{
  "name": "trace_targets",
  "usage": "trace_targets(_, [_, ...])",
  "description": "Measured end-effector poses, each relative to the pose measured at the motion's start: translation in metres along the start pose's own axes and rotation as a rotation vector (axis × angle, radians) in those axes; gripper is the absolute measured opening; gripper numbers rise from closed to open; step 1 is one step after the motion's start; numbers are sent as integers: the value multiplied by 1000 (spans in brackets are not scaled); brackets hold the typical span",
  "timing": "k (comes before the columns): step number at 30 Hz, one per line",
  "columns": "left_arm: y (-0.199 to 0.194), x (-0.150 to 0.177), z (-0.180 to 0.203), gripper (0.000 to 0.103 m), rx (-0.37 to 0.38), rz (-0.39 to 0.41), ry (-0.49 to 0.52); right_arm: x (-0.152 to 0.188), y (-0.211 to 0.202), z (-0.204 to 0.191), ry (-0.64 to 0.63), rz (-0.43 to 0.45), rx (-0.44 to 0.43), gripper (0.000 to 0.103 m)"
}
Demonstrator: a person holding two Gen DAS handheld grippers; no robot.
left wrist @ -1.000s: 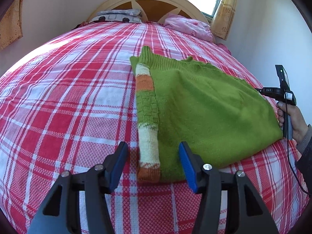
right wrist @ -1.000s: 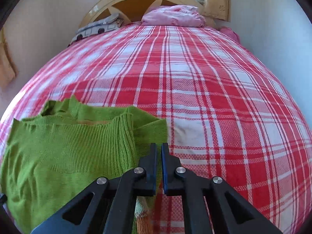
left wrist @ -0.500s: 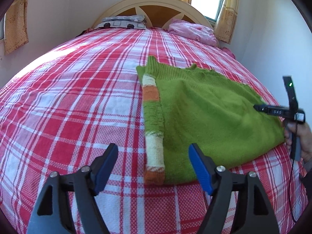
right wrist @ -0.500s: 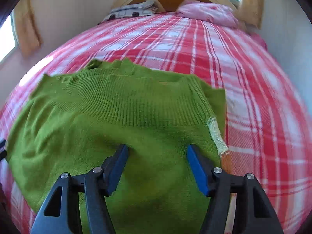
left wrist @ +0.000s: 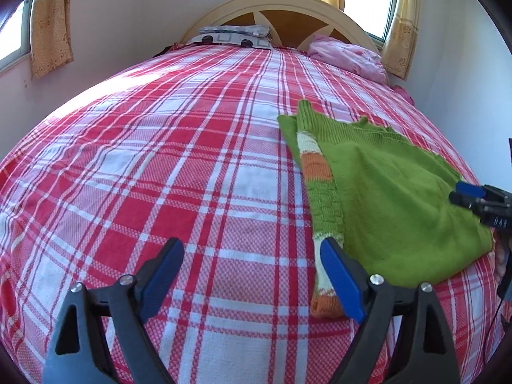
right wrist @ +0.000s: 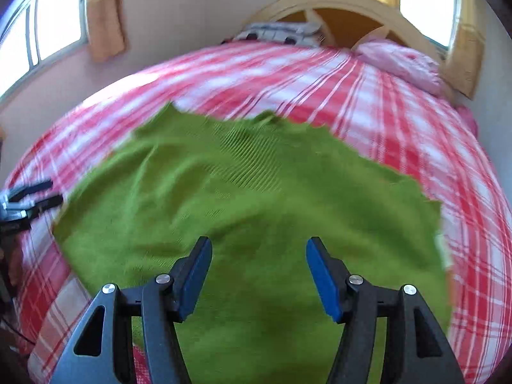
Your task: Fold small clothes
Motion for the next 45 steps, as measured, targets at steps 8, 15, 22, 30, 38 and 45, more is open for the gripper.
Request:
trace_targets(8, [6, -9, -7, 92, -26, -11, 82, 3, -7, -6, 27, 39, 63, 68])
trace_targets(15, [24, -22, -21, 92, -18, -22, 86, 32, -31, -113, -220, 91, -88, 68])
trace_targets(22, [36, -43, -27, 92, 33, -1, 86, 60, -25, -176, -431, 105, -85, 68])
trace_targets(30, [65, -64, -13, 92, 187, -2, 17, 74, -19, -203, -525, 109, -58, 68])
trace_targets(38, [87, -86, 2, 92, 265, 2, -23, 73, -15, -220, -586, 151, -9, 68])
trace_targets(45, [102, -102, 16, 92, 328, 20, 0, 68, -10, -222, -572, 155, -5, 68])
Point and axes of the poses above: each gripper's, at about its wrist camera, not at the fingertips, and y roughly the way its jaws point, z to its right, x to its underside, the point moved 7 cm from there along y, roughly the way its jaws point, and after that the axes turned 11 degrees about y, right-handed, at the moved point
